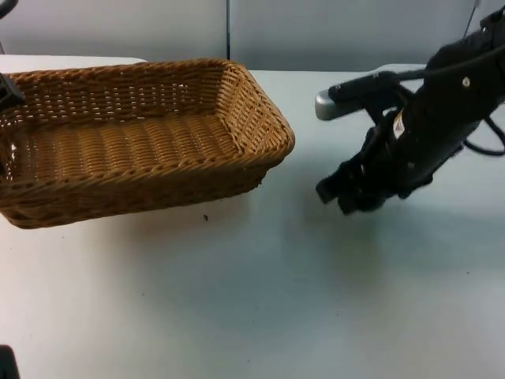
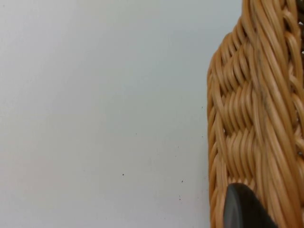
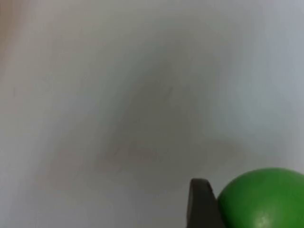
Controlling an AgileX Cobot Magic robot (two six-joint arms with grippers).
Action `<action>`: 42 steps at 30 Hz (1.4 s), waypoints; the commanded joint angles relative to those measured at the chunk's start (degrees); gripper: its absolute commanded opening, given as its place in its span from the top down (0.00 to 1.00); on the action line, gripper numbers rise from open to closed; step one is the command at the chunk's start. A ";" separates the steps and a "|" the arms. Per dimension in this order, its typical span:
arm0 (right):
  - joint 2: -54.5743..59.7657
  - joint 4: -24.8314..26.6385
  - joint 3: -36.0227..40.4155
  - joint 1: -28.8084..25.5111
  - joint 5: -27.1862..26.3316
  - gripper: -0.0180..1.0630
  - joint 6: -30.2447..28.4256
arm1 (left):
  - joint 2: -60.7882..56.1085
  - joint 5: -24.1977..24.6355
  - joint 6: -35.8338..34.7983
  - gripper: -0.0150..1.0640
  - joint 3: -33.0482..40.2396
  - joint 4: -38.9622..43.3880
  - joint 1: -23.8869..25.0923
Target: Pick up the basket with the left hand and place the ball into the basket with the right hand.
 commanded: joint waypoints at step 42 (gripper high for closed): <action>11.57 29.12 -32.24 20.34 0.04 0.99 -32.63 | -0.76 -2.34 -0.79 0.99 0.08 -0.77 0.23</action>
